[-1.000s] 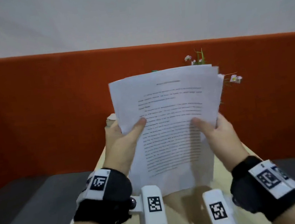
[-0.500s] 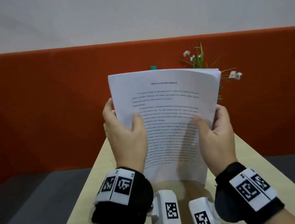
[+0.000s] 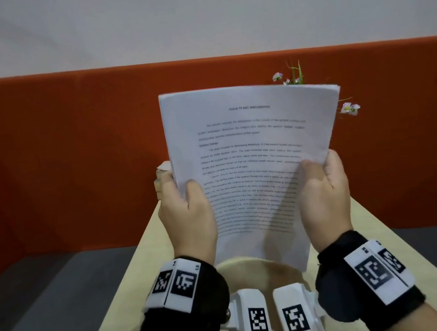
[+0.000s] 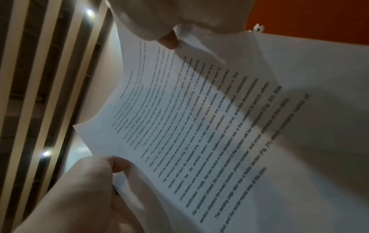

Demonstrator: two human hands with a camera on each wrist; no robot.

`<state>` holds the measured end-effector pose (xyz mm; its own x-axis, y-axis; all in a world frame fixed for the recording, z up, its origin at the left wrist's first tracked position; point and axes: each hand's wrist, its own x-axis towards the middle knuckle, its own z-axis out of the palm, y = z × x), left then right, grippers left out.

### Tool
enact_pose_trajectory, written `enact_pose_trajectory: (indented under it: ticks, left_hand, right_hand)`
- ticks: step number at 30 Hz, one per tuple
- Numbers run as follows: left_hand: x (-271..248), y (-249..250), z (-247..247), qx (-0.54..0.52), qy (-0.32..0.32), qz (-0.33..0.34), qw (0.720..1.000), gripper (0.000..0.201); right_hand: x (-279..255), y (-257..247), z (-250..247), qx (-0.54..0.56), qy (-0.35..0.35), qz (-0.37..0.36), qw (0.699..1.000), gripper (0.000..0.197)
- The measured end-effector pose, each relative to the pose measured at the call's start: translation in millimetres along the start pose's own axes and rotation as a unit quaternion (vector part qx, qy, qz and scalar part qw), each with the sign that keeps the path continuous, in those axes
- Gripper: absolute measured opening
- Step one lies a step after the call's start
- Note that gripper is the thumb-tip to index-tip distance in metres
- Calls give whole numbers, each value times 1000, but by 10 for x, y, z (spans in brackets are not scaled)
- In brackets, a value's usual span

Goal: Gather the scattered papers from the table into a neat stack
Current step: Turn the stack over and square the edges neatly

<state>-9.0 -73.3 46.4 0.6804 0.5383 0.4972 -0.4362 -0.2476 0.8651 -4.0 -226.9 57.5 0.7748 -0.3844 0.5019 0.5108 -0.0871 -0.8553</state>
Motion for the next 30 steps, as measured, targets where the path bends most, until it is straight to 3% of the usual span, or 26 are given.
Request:
enact_pose_trajectory:
  ticks: [2, 6, 11, 21, 25, 30]
  left_hand:
    - [-18, 2, -18, 9, 0, -1, 1000, 20]
    - [-112, -126, -59, 8, -31, -67, 997, 21]
    - [-101, -160, -91, 37, -33, -63, 997, 21]
    - [-223, -254, -166, 74, -97, -79, 989, 25]
    - [-255, -364, -211, 119, -154, -98, 976, 28]
    - [-232, -328, -300, 202, -268, -118, 935, 26]
  right_hand:
    - [-13, 15, -27, 15, -6, 11, 1000, 16]
    - [-108, 73, -69, 4, -36, 38, 999, 18]
    - [-72, 71, -110, -4, -23, 40, 999, 22]
    - [-180, 269, -174, -63, -85, 79, 991, 19]
    - [-237, 535, -236, -168, -166, 144, 961, 35]
    - [-205, 518, -447, -294, -182, 178, 921, 26]
